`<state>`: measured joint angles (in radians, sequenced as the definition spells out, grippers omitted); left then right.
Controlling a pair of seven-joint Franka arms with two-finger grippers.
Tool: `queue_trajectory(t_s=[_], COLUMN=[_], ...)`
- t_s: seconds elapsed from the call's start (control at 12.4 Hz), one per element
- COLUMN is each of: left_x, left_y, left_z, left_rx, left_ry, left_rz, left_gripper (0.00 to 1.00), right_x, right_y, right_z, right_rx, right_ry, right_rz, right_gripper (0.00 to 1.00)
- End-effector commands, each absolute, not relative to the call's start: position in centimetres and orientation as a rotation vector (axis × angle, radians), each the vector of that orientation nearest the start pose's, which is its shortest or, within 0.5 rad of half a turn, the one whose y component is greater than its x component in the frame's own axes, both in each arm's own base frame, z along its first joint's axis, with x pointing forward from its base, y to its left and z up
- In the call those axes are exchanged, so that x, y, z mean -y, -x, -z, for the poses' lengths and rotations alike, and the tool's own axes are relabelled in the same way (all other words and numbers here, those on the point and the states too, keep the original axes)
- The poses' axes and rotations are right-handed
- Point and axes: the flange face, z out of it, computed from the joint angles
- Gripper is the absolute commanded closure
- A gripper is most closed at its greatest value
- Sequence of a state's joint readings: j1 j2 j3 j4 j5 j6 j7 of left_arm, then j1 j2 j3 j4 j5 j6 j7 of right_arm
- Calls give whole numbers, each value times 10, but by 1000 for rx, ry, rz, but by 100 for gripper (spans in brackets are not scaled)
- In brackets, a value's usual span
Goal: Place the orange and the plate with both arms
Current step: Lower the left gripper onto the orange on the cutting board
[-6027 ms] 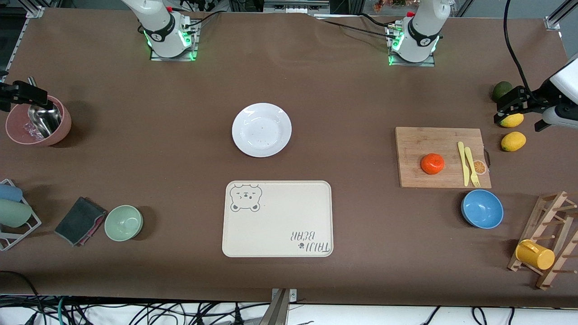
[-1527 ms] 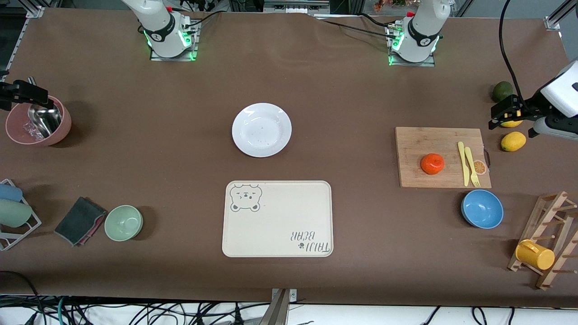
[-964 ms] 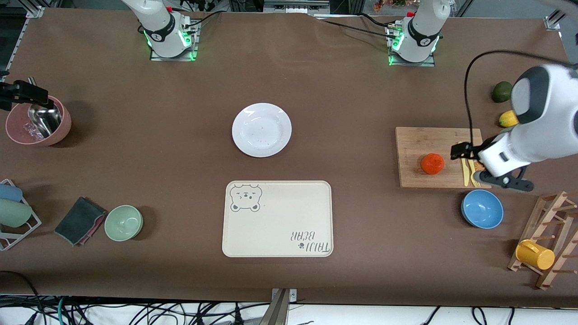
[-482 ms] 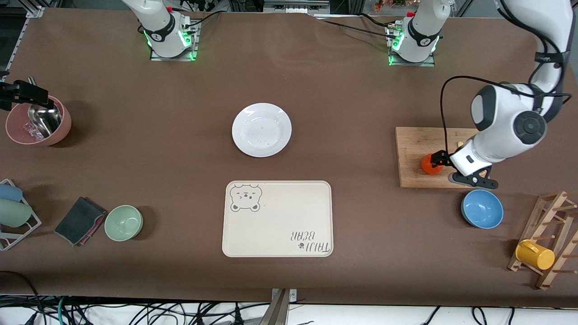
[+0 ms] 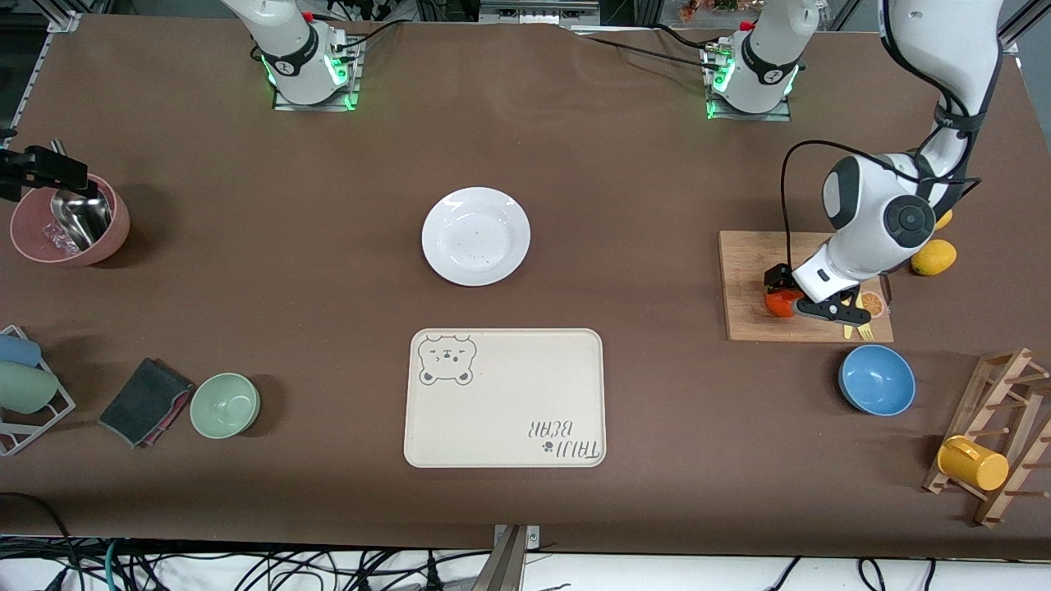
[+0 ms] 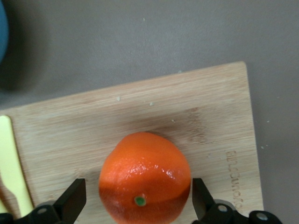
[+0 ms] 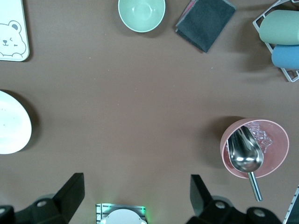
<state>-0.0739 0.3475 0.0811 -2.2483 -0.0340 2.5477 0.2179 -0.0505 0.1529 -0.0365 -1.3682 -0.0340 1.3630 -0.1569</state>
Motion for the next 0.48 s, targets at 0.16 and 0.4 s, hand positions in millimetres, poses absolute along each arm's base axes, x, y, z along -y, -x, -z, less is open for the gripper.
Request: queue_trajectory(t_s=[0.16,0.4], left_x=[-1,11], left_y=[-542,-551], left_z=[-192,-195], left_rx=[-290,-326], left_ry=[3121,3115], left_rz=[-73,-50], left_gripper=[10,37], right_x=[54,54], right_y=[-578,-578], right_z=[-620,-620], right_rx=[106,106], right_ry=[3133,3133], right_rz=[-256,-256], right_gripper=[0,0])
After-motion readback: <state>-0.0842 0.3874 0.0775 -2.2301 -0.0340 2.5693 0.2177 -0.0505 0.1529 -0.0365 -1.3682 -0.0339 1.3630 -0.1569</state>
